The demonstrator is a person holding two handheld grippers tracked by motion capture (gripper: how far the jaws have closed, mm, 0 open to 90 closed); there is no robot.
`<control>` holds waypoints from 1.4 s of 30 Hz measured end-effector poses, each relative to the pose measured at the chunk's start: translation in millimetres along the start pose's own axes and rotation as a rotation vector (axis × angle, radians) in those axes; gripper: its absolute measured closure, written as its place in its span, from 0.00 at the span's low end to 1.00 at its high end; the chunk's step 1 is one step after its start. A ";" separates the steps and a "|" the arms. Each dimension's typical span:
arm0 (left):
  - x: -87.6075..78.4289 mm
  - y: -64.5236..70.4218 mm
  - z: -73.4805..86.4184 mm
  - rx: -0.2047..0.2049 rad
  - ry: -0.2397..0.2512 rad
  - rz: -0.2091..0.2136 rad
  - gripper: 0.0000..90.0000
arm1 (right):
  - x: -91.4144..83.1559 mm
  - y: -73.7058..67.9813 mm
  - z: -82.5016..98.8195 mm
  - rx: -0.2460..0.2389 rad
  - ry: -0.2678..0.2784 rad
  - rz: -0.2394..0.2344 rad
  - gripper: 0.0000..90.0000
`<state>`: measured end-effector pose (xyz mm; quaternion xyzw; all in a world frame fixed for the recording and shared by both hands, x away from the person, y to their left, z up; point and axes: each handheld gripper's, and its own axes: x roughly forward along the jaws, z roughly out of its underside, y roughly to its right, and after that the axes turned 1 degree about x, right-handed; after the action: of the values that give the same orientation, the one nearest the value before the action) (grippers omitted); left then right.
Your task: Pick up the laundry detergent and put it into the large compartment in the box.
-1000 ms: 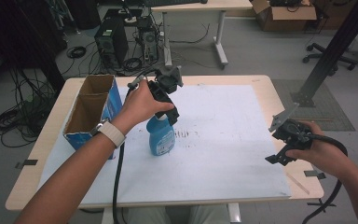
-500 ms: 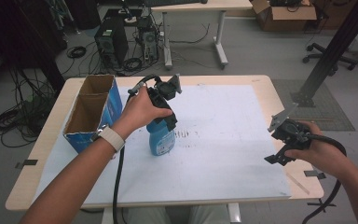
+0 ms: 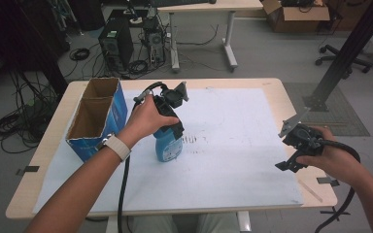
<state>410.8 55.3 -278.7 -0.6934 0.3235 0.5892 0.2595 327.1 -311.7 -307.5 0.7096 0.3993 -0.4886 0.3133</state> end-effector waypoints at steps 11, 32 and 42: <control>4.6 -2.6 0.5 -0.004 -0.007 0.002 0.11 | 1.2 0.6 -0.2 0.001 -0.002 -0.004 0.11; 5.7 -3.2 0.5 0.001 -0.012 0.001 0.25 | -1.6 0.9 -0.4 0.002 0.003 -0.001 0.11; 5.4 -3.3 0.6 -0.010 -0.015 0.006 0.34 | -1.1 1.1 0.8 0.008 0.001 -0.002 0.11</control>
<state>413.4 57.1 -284.2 -0.6893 0.3208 0.5966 0.2569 327.5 -313.2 -306.7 0.7107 0.3984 -0.4901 0.3099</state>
